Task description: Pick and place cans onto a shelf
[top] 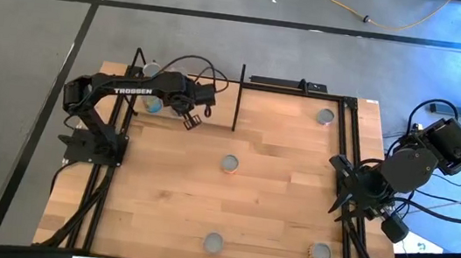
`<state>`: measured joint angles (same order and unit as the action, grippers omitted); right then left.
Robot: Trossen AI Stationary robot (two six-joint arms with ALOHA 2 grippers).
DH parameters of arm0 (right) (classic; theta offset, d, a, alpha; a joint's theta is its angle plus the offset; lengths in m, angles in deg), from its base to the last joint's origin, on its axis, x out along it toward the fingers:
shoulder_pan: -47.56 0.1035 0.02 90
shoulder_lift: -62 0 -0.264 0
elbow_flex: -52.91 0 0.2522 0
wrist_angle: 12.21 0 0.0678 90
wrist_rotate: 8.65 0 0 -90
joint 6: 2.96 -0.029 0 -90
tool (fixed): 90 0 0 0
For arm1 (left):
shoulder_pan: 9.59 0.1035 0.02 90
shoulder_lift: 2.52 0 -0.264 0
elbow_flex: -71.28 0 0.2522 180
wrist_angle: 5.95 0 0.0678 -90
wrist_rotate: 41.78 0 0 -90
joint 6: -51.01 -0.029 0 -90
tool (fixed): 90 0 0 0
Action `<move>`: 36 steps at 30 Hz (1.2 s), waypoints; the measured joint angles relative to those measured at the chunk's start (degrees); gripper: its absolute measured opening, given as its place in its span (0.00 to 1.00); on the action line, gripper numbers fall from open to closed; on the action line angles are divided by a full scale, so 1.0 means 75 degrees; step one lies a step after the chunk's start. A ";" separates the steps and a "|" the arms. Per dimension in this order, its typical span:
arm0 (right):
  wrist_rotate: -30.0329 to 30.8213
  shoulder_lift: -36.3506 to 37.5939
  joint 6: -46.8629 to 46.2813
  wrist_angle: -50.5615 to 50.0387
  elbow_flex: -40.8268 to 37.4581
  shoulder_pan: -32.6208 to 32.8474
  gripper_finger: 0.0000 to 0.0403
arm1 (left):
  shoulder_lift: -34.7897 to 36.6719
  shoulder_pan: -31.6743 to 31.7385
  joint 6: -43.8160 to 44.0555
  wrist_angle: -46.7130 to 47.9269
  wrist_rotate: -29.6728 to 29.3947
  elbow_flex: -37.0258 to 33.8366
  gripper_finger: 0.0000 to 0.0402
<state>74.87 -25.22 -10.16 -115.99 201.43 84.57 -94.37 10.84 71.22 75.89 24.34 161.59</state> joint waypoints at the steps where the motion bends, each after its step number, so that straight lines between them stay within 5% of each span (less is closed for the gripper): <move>1: 0.0000 0.0000 0.0000 0.0000 0.0000 0.0000 0.22 | 0.0000 0.0018 0.0000 0.0000 -0.0025 0.0000 0.02; 24: -0.0006 0.0000 0.0000 0.0000 0.0000 0.0000 0.22 | 0.0009 -0.0045 0.0026 0.0108 -0.0374 0.0050 0.07; 36: 0.0298 0.0000 0.0033 0.0000 0.0000 0.0000 0.22 | 0.0006 -0.0850 0.0043 0.0946 -0.1131 0.1856 0.07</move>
<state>77.11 -25.22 -9.91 -115.99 201.43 84.57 -94.33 4.47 71.54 82.98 15.86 175.51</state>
